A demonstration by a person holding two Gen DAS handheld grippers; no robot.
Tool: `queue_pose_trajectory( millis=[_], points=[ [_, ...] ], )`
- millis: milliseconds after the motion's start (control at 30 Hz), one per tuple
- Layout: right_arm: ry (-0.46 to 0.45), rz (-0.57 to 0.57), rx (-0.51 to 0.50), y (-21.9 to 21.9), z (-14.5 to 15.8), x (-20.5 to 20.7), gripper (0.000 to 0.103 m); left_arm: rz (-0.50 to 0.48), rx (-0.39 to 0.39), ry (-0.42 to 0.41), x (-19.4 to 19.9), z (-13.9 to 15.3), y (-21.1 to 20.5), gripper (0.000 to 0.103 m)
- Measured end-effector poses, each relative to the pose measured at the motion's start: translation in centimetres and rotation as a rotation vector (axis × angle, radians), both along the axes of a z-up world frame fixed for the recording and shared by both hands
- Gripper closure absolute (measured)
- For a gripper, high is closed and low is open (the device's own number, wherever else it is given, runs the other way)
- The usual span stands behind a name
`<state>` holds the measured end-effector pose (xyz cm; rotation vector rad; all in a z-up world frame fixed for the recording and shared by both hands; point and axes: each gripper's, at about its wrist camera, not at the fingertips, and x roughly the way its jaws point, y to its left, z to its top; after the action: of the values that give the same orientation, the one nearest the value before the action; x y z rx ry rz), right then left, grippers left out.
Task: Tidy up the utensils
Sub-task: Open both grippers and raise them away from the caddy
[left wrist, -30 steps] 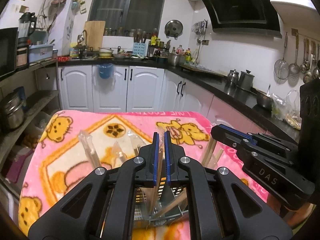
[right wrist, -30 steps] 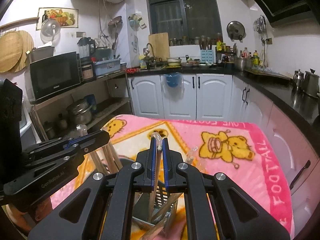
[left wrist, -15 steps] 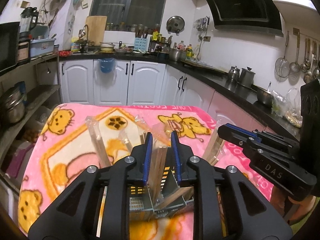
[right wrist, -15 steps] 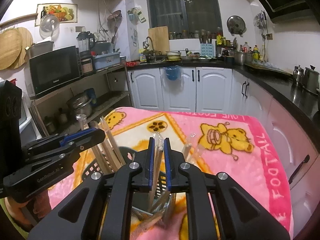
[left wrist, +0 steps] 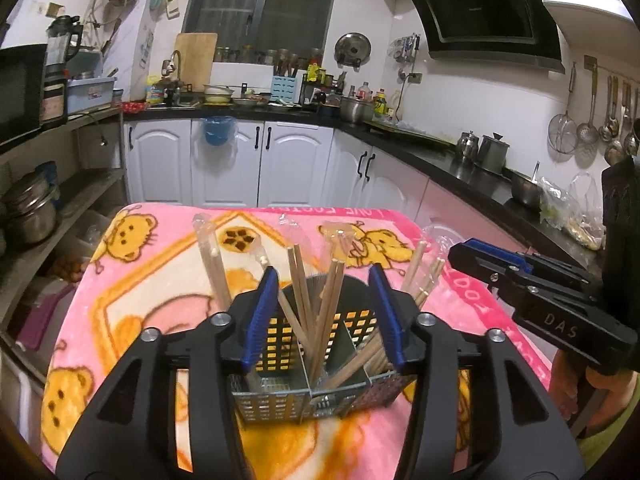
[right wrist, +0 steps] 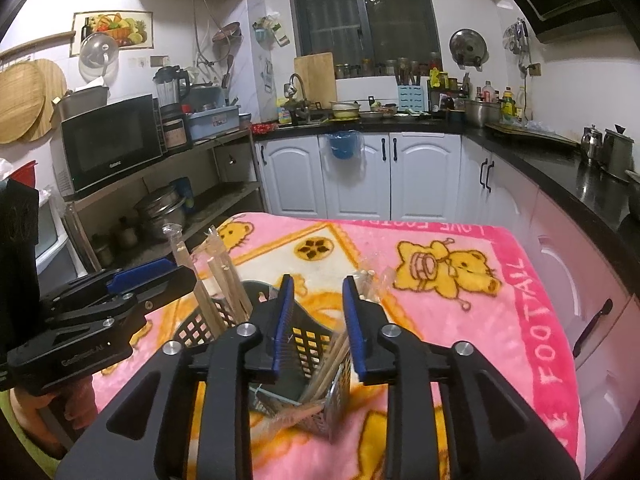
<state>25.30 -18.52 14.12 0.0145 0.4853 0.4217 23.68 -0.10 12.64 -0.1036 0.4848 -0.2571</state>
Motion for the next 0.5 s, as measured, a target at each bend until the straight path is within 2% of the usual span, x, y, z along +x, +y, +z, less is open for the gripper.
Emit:
queue_pose_trajectory(
  millis=[233,367,500],
  points=[
    [-0.004,-0.004,0.003,-0.9,0.0,-1.6,0.068,0.001,0.005,0.014,-1.0,-0.3,0.4,0.042],
    [-0.008,-0.009,-0.004,-1.3,-0.4,-2.8,0.058,0.007,0.012,0.017,-1.8,-0.7,0.5,0.030],
    [0.006,-0.014,-0.005,-1.8,-1.2,-3.4,0.052,0.011,0.021,0.020,-2.6,-1.1,0.7,0.022]
  ],
)
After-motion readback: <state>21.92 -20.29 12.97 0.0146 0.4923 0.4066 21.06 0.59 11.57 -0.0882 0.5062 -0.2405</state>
